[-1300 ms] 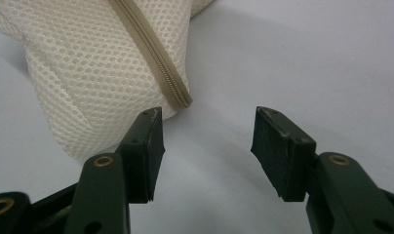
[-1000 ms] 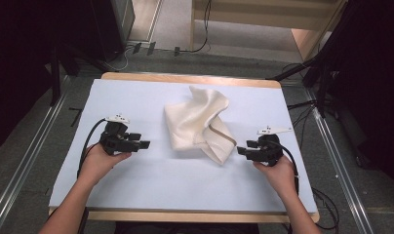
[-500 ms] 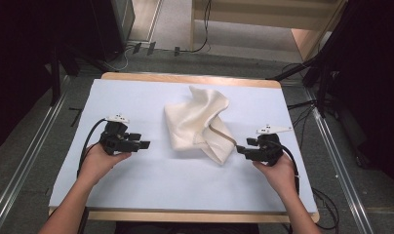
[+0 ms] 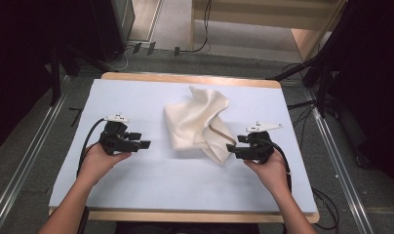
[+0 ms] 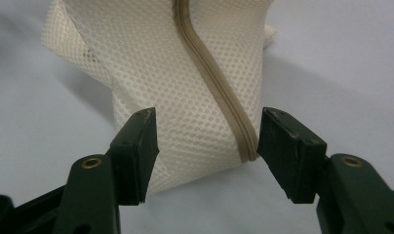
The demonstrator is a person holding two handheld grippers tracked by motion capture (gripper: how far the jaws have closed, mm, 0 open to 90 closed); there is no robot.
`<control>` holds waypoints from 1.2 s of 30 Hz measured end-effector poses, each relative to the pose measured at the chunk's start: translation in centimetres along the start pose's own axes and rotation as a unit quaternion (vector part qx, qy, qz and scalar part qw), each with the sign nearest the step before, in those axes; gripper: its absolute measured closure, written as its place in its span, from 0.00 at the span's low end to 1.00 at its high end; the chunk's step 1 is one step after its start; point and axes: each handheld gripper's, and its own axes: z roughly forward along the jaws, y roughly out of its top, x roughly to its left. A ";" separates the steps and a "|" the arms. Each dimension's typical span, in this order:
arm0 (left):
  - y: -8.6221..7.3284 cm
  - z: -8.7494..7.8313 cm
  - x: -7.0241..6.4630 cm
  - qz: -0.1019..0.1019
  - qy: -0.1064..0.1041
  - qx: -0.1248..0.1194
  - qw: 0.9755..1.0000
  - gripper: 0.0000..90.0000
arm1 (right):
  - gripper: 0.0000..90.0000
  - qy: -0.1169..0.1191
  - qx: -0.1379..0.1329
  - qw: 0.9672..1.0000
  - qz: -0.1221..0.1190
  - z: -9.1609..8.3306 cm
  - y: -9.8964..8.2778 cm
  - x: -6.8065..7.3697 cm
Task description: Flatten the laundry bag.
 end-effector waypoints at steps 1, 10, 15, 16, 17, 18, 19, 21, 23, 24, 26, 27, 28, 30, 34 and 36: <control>0.0 -0.1 0.1 -0.002 0.001 -0.001 1.000 0.46 | 0.45 0.001 0.000 1.000 0.003 0.0 0.1 0.1; 0.0 -0.2 0.1 -0.003 0.004 -0.004 1.000 0.46 | 0.41 0.010 -0.006 1.000 -0.010 0.4 1.4 1.4; 0.1 -0.4 0.2 -0.005 0.006 -0.013 1.000 0.46 | 0.39 0.015 -0.003 1.000 -0.016 1.0 1.9 2.2; 0.1 -0.4 0.2 -0.005 0.006 -0.012 1.000 0.46 | 0.38 0.015 -0.006 1.000 -0.023 1.1 2.1 2.4; 0.1 -0.4 0.2 -0.005 0.006 -0.012 1.000 0.46 | 0.37 0.015 -0.007 1.000 -0.026 1.2 2.2 2.6; 0.1 -0.4 0.3 -0.006 0.005 -0.011 1.000 0.46 | 0.36 0.015 -0.009 0.999 -0.029 1.3 2.5 2.8; 0.0 -0.4 0.3 -0.006 0.005 -0.011 1.000 0.46 | 0.35 0.017 -0.008 0.999 -0.031 1.4 2.6 3.0; 0.0 -0.4 0.3 -0.005 0.005 -0.011 1.000 0.46 | 0.34 0.018 -0.009 0.999 -0.034 1.8 2.9 3.5; 0.0 -0.5 0.3 -0.006 0.005 -0.010 1.000 0.46 | 0.33 0.021 -0.007 0.999 -0.040 2.2 3.2 4.1; 0.0 -0.5 0.3 -0.007 0.005 -0.010 1.000 0.46 | 0.32 0.021 -0.009 0.999 -0.041 2.4 3.4 4.4; -0.1 -0.5 0.4 -0.010 0.005 -0.008 1.000 0.46 | 0.31 0.025 -0.011 0.999 -0.042 2.9 3.7 4.8; -0.1 -0.5 0.4 -0.010 0.005 -0.009 1.000 0.46 | 0.30 0.026 -0.011 0.999 -0.041 3.2 3.9 5.0; -0.1 -0.6 0.4 -0.010 0.006 -0.008 1.000 0.46 | 0.30 0.024 -0.010 0.999 -0.039 3.5 4.1 5.3; -0.2 -0.7 0.5 -0.013 0.007 -0.008 1.000 0.45 | 0.30 0.017 -0.010 0.999 -0.041 4.1 4.4 5.7; -0.5 -1.0 0.6 -0.016 0.010 -0.011 1.000 0.45 | 0.43 0.004 -0.012 0.999 -0.036 5.2 5.0 5.8; -0.6 -1.1 0.6 -0.020 0.010 -0.012 1.000 0.45 | 0.58 0.006 -0.015 0.999 -0.030 5.6 5.2 5.6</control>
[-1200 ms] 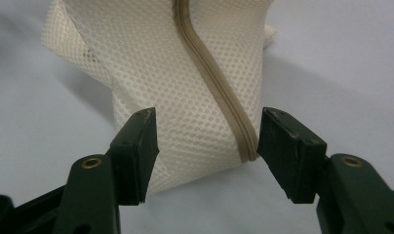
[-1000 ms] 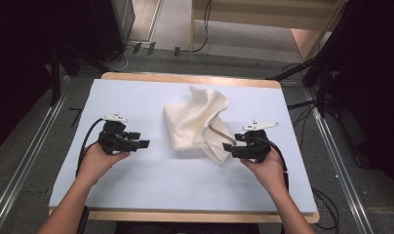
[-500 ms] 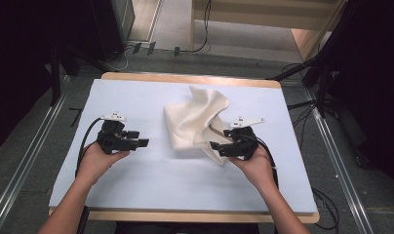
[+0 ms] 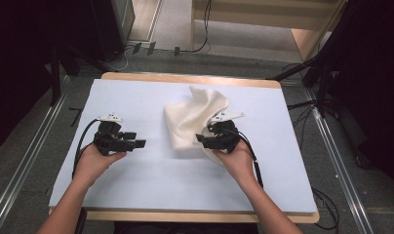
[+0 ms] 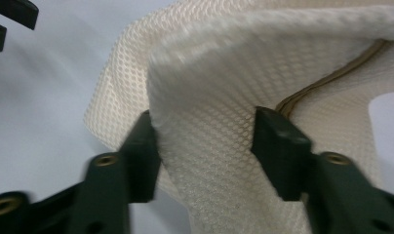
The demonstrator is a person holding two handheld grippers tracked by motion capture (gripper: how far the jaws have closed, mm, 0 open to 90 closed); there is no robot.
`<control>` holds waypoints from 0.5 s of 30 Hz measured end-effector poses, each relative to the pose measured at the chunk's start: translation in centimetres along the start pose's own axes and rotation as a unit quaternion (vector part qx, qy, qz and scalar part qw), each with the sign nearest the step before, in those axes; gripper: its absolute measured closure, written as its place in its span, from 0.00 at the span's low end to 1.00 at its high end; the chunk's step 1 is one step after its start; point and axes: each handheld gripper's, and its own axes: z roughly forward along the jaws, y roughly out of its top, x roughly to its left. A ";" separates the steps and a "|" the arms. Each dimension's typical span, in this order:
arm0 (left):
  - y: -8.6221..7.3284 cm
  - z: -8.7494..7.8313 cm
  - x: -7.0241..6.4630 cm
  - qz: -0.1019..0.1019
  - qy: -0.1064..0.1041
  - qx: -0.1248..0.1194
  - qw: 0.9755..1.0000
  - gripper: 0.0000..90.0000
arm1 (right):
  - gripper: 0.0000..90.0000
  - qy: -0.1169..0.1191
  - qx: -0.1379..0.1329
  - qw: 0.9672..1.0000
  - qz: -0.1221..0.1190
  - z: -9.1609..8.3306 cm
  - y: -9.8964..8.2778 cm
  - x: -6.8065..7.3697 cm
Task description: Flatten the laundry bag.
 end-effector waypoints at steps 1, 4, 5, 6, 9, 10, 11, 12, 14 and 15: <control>0.0 0.0 0.0 0.000 0.000 0.000 1.000 0.45 | 0.67 0.008 -0.001 1.000 0.001 0.1 0.1 -0.1; -0.3 -0.4 0.2 -0.004 0.004 -0.001 1.000 0.45 | 0.89 0.036 -0.010 0.999 -0.002 0.3 0.2 0.0; -0.4 -0.4 0.2 -0.007 0.003 -0.006 1.000 0.45 | 0.93 0.040 -0.011 0.999 -0.007 0.3 0.2 0.2; -0.5 -0.6 0.3 -0.009 0.005 -0.005 1.000 0.46 | 0.96 0.046 -0.015 0.999 -0.015 0.3 0.2 0.5; -0.6 -0.9 0.3 -0.009 0.007 -0.007 1.000 0.46 | 0.97 0.065 -0.023 0.997 -0.033 0.4 0.4 1.5; -0.6 -1.1 0.3 -0.010 0.007 -0.010 1.000 0.46 | 0.97 0.069 -0.023 0.997 -0.040 0.5 0.4 1.9; -0.6 -1.2 0.3 -0.012 0.008 -0.012 1.000 0.46 | 0.97 0.075 -0.023 0.996 -0.048 0.6 0.4 2.4; -0.5 -1.4 0.4 -0.013 0.008 -0.015 1.000 0.46 | 0.97 0.079 -0.022 0.995 -0.054 0.7 0.4 2.8; -0.4 -1.6 0.4 -0.015 0.006 -0.018 1.000 0.46 | 0.97 0.091 -0.018 0.994 -0.062 1.0 0.2 3.8; -0.4 -1.7 0.4 -0.016 0.006 -0.021 1.000 0.46 | 0.97 0.097 -0.016 0.993 -0.066 1.1 0.2 4.2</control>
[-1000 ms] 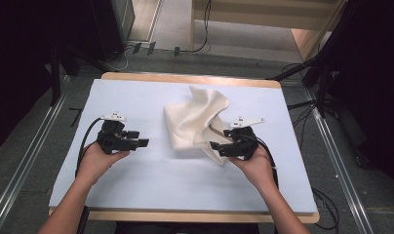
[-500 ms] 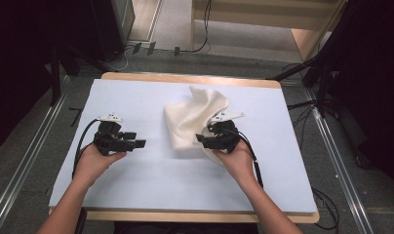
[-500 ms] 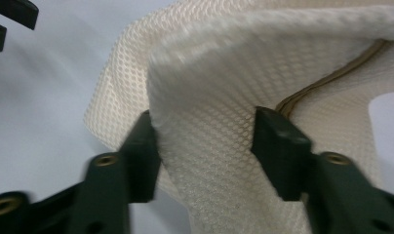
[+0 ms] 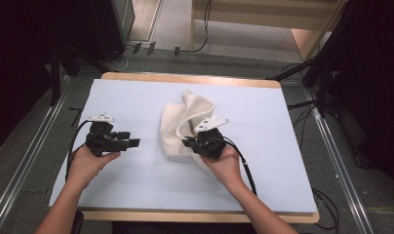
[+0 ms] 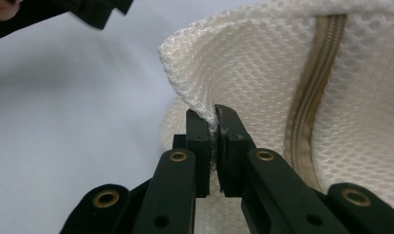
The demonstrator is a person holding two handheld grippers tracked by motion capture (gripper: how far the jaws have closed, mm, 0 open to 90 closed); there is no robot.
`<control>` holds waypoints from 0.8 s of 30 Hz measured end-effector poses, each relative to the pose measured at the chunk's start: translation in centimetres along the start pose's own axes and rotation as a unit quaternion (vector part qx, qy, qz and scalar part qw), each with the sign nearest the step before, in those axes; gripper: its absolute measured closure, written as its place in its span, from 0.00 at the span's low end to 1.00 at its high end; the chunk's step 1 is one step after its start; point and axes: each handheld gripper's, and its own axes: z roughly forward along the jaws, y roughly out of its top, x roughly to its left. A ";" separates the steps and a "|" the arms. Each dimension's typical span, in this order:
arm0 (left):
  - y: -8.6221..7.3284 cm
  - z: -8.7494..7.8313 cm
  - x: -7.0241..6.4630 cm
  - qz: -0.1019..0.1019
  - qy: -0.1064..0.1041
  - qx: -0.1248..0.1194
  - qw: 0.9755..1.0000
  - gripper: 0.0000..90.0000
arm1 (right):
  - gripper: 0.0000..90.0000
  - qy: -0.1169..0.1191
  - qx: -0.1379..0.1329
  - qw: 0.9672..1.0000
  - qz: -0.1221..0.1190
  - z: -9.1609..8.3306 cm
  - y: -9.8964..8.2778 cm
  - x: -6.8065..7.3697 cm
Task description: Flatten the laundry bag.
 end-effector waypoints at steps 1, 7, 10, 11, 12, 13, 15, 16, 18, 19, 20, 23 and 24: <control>0.0 -0.1 0.0 0.001 0.000 -0.001 1.000 0.46 | 0.97 0.006 0.004 1.000 -0.004 0.3 -0.1 0.4; 0.3 -0.3 -0.3 0.006 -0.005 -0.003 1.000 0.46 | 0.97 0.026 0.031 0.999 -0.022 2.1 -0.7 2.5; 0.5 -0.5 -0.8 0.010 -0.013 -0.004 1.000 0.46 | 0.97 0.032 0.039 0.998 -0.027 2.7 -0.9 3.0; 0.6 -0.5 -1.0 0.012 -0.017 -0.005 1.000 0.46 | 0.97 0.037 0.046 0.998 -0.034 3.2 -1.1 3.5; 0.8 -0.5 -1.4 0.017 -0.026 -0.006 0.999 0.46 | 0.97 0.041 0.049 0.997 -0.035 3.4 -1.2 3.6; 0.9 -0.5 -1.6 0.021 -0.030 -0.007 0.999 0.46 | 0.97 0.043 0.053 0.997 -0.039 3.6 -1.3 3.9; 1.1 -0.3 -2.1 0.023 -0.044 -0.010 0.999 0.46 | 0.97 0.041 0.058 0.996 -0.050 3.9 -1.4 4.2; 1.3 -0.2 -2.4 0.025 -0.048 -0.011 0.998 0.46 | 0.97 0.041 0.059 0.996 -0.051 4.0 -1.4 4.3; 1.5 0.3 -2.9 0.034 -0.049 -0.007 0.998 0.46 | 0.97 0.044 0.060 0.996 -0.051 4.0 -1.5 4.4; 1.6 0.5 -3.2 0.038 -0.048 -0.001 0.998 0.46 | 0.97 0.045 0.059 0.996 -0.050 4.0 -1.5 4.5; 1.7 0.9 -3.4 0.042 -0.045 0.003 0.998 0.46 | 0.97 0.046 0.060 0.996 -0.051 3.9 -1.5 4.5; 2.1 1.8 -4.0 0.049 -0.042 0.012 0.998 0.46 | 0.97 0.049 0.057 0.996 -0.053 3.9 -1.5 4.7; 2.2 2.2 -4.2 0.051 -0.041 0.015 0.998 0.46 | 0.97 0.048 0.057 0.996 -0.050 3.8 -1.5 4.8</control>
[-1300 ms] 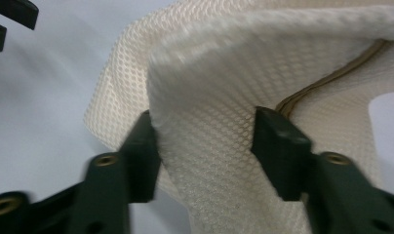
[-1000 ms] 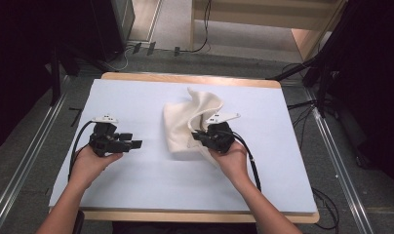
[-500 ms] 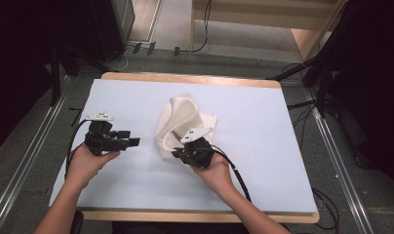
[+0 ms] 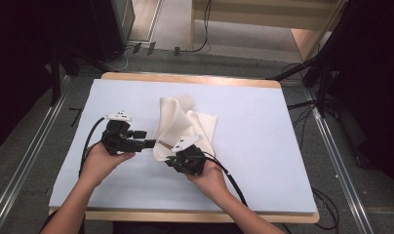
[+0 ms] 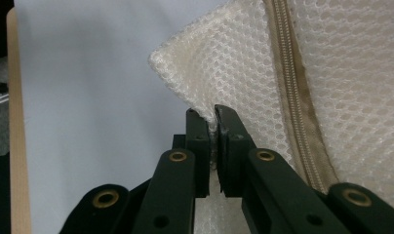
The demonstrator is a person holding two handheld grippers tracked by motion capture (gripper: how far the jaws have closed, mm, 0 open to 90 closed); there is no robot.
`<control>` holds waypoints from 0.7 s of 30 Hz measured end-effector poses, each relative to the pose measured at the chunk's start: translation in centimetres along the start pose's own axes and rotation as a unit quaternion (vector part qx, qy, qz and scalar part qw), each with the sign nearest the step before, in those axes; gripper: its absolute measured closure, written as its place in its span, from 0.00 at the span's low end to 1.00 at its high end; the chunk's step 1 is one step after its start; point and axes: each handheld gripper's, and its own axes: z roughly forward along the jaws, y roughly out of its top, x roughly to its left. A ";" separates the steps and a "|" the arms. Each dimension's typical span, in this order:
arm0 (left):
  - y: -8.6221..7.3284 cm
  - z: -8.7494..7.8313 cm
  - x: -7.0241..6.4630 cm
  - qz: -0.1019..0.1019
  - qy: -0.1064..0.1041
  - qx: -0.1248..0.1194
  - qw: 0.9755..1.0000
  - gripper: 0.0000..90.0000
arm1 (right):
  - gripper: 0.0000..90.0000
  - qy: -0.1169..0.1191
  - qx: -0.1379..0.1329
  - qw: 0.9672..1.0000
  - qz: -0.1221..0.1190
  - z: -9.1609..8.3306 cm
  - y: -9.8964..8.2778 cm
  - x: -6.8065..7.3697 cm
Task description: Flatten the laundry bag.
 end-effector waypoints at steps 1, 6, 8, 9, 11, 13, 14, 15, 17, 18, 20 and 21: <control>0.1 0.4 -0.1 0.001 -0.001 0.005 1.000 0.47 | 0.97 0.002 -0.001 1.000 0.001 -0.1 0.0 0.1; 0.4 1.8 -0.4 -0.001 -0.007 0.020 1.000 0.59 | 0.96 0.002 -0.004 1.000 0.001 -0.2 -0.1 0.1; 0.6 2.6 -0.5 0.003 -0.019 0.026 0.999 0.77 | 0.95 0.004 -0.007 1.000 0.007 -0.3 -0.2 0.1; 0.7 2.8 -0.6 0.005 -0.018 0.030 0.999 0.85 | 0.93 0.004 -0.008 1.000 0.008 -0.4 -0.3 0.1; 0.8 2.8 -0.5 0.003 -0.022 0.031 0.999 0.94 | 0.89 0.004 -0.006 1.000 0.011 -0.6 -0.3 0.0; 0.8 2.7 -0.3 0.003 -0.024 0.031 0.999 0.95 | 0.81 0.008 -0.013 1.000 0.021 -1.1 -0.3 -0.1; 0.8 2.5 -0.1 0.000 -0.023 0.030 0.999 0.96 | 0.79 0.010 -0.014 1.000 0.024 -1.4 -0.3 -0.2; 0.8 2.4 0.0 0.000 -0.023 0.029 0.999 0.96 | 0.77 0.008 -0.016 1.000 0.025 -1.8 -0.3 -0.2; 0.7 2.2 0.1 0.001 -0.019 0.031 0.999 0.96 | 0.77 0.005 -0.023 0.999 0.027 -2.9 -0.2 -0.3; 0.7 2.2 0.1 0.001 -0.019 0.031 0.999 0.96 | 0.77 0.005 -0.023 0.999 0.027 -2.9 -0.2 -0.3; 0.6 1.8 0.3 0.005 -0.014 0.034 0.999 0.96 | 0.76 0.000 -0.036 0.999 0.029 -4.4 0.1 -0.6; 0.5 1.7 0.4 0.006 -0.013 0.036 0.999 0.96 | 0.76 -0.001 -0.043 0.999 0.030 -4.9 0.2 -0.8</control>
